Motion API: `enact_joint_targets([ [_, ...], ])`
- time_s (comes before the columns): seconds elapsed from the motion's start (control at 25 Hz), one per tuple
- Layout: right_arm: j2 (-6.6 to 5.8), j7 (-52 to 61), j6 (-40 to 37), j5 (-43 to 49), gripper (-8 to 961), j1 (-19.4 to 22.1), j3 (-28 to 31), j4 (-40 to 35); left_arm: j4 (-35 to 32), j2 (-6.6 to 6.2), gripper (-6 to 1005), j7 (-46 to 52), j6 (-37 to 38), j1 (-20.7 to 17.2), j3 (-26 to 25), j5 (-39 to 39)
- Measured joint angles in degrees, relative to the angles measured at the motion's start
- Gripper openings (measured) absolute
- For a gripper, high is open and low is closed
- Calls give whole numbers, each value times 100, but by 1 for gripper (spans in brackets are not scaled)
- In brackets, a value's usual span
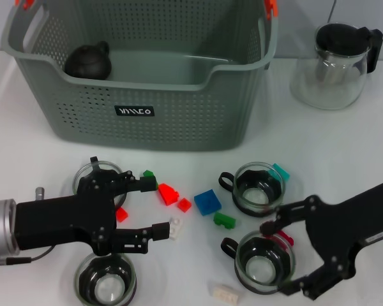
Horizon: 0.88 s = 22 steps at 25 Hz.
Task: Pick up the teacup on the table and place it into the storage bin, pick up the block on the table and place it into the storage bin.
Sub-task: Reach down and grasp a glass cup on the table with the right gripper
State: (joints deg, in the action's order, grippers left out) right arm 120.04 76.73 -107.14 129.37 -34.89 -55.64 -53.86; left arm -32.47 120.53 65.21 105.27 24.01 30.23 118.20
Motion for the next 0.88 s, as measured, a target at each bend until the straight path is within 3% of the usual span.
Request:
enact_joint_targets([
  [0.28, 10, 556, 342, 12, 943, -123, -963, -40, 6, 20, 910, 0, -43, -33, -188, -7],
  [0.88, 20, 1396, 782, 395, 936, -252, -2128, -568, 12, 58, 909, -64, -62, -45, -360, -6],
])
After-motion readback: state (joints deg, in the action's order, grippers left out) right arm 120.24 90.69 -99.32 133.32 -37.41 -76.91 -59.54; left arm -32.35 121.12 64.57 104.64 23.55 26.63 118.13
